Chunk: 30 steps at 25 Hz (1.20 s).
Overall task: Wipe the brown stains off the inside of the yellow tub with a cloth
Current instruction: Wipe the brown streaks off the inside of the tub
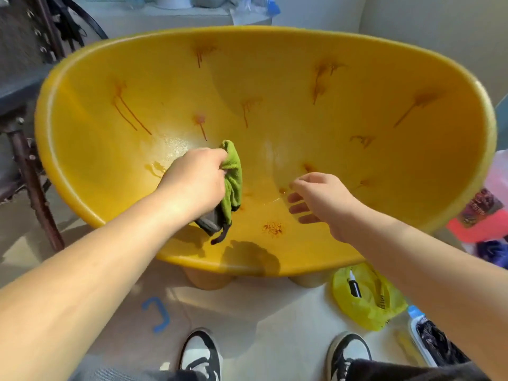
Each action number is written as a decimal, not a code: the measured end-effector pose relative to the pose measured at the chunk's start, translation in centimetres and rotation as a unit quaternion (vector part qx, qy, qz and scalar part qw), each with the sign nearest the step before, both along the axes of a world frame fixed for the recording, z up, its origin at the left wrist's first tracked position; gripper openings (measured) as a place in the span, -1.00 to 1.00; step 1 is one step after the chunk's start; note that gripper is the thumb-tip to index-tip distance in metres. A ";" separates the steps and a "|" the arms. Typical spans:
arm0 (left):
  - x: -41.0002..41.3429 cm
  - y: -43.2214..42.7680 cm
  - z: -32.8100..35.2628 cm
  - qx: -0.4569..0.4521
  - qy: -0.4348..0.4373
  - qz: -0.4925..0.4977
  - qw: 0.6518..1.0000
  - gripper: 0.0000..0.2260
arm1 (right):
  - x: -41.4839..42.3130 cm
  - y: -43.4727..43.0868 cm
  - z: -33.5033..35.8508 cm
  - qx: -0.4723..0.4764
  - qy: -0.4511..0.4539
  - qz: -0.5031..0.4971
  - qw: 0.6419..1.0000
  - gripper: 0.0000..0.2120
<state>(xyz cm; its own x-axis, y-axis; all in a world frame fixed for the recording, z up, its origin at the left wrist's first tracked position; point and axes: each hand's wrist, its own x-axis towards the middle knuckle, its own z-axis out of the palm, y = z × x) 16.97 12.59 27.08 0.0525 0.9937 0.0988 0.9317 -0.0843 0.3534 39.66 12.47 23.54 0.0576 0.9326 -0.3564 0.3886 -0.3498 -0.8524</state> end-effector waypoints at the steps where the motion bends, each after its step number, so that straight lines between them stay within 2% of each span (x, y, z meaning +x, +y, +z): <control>1: 0.6 0.6 -0.4 0.021 0.032 -0.015 0.999 -0.88 | 0.6 0.3 -1.1 0.005 -0.018 0.008 1.000 -0.83; 3: 3.0 1.3 -2.1 0.023 0.062 -0.056 0.996 -0.86 | 1.7 1.1 -2.9 0.020 -0.046 0.028 0.998 -0.83; 5: 6.0 1.4 -4.6 -0.089 0.055 -0.117 0.988 -0.69 | 2.6 1.9 -4.0 0.071 -0.080 0.041 0.993 -0.84; 6: 7.0 1.3 -6.3 -0.162 0.068 -0.144 0.974 -0.58 | 3.2 2.1 -4.5 0.110 -0.109 0.047 0.987 -0.84; 8: 7.7 1.1 -9.8 -0.260 0.161 -0.203 0.930 -0.44 | 4.7 2.1 -5.6 0.183 -0.188 0.074 0.962 -0.86; 9: 7.2 0.9 -11.2 -0.281 0.201 -0.231 0.910 -0.40 | 5.3 1.6 -6.2 0.205 -0.235 0.101 0.945 -0.87; 11: 6.0 0.6 -13.4 -0.312 0.193 -0.251 0.896 -0.37 | 6.5 0.9 -7.8 0.203 -0.307 0.164 0.915 -0.88; 14: 5.7 0.3 -14.7 -0.290 0.184 -0.269 0.900 -0.29 | 7.4 0.4 -11.0 0.184 -0.356 0.217 0.890 -0.79; 16: 5.8 2.0 -15.2 -0.255 0.211 -0.243 0.912 -0.30 | 7.9 0.6 -12.2 0.234 -0.372 0.234 0.867 -0.78; 20: 7.7 6.0 -17.1 -0.184 0.247 -0.072 0.949 -0.38 | 8.2 0.1 -13.3 0.282 -0.419 0.291 0.813 -0.75; 22: 10.2 4.9 -17.5 -0.196 0.187 -0.054 0.961 -0.41 | 8.1 -0.1 -13.2 0.285 -0.415 0.287 0.815 -0.73; 25: 10.7 1.8 -17.0 -0.163 0.153 -0.205 0.953 -0.46 | 8.2 -0.3 -12.3 0.282 -0.373 0.226 0.854 -0.75; 27: 7.5 3.3 -16.6 -0.169 0.148 -0.247 0.943 -0.49 | 8.4 -0.5 -11.9 0.281 -0.371 0.227 0.856 -0.78; 30: 5.1 4.4 -16.7 -0.193 0.172 -0.066 0.964 -0.50 | 8.5 -0.8 -12.1 0.281 -0.370 0.253 0.849 -0.75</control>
<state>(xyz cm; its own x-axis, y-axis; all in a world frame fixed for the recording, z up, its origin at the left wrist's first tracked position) 22.09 17.00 10.34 0.1437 0.9354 -0.3230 0.9896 -0.1333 0.0544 48.13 11.67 11.43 -0.3862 0.9157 0.1116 0.8699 0.4017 -0.2860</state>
